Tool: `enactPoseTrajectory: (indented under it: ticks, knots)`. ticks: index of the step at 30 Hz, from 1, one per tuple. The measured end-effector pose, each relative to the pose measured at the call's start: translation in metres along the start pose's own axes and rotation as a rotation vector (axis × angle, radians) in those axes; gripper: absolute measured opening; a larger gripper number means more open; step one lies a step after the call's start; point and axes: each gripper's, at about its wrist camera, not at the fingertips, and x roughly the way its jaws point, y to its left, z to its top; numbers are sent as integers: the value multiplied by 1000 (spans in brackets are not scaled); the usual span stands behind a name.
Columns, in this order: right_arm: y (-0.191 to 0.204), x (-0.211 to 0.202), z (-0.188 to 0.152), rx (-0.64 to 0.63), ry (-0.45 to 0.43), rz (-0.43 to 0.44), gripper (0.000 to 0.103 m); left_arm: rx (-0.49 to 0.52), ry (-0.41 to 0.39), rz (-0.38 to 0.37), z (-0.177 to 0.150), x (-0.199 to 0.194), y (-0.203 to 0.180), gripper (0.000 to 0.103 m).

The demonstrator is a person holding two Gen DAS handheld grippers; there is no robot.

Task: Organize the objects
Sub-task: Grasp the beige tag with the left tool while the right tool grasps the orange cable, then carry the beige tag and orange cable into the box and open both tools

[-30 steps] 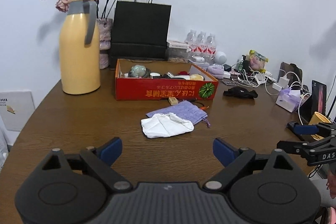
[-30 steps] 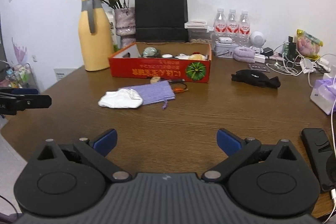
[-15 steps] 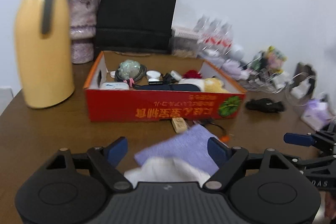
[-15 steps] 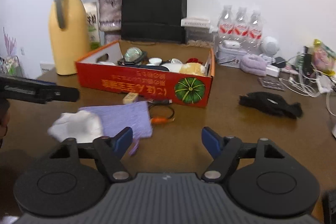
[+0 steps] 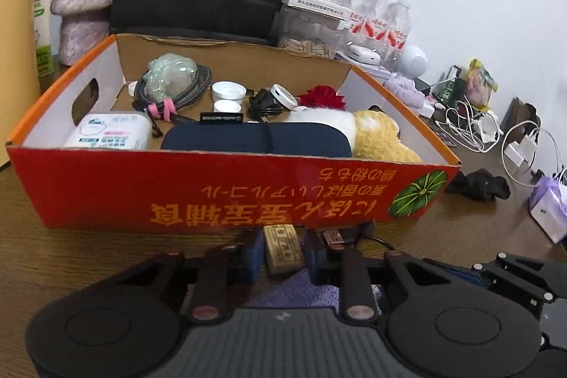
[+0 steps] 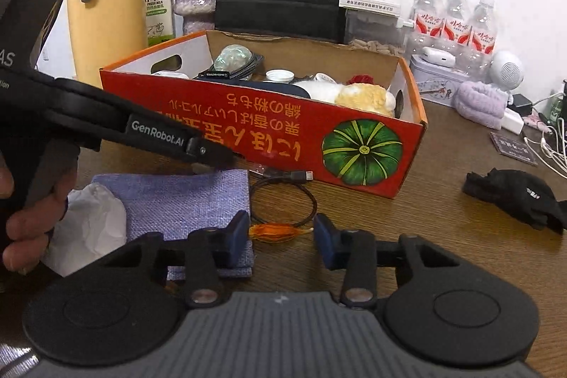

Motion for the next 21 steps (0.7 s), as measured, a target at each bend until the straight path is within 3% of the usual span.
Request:
enactPoseTrajectory:
  ticks: [10, 15, 21]
  knots:
    - [-30, -19, -14, 173, -5, -30, 41, -10, -37, 0, -4, -29, 5, 21]
    - [-36, -55, -24, 265, -65, -23, 41, -50, -99, -2, -22, -82, 9, 21]
    - [-11, -113, -39, 249, -123, 15, 41, -109, -176, 25, -55, -161, 18, 21]
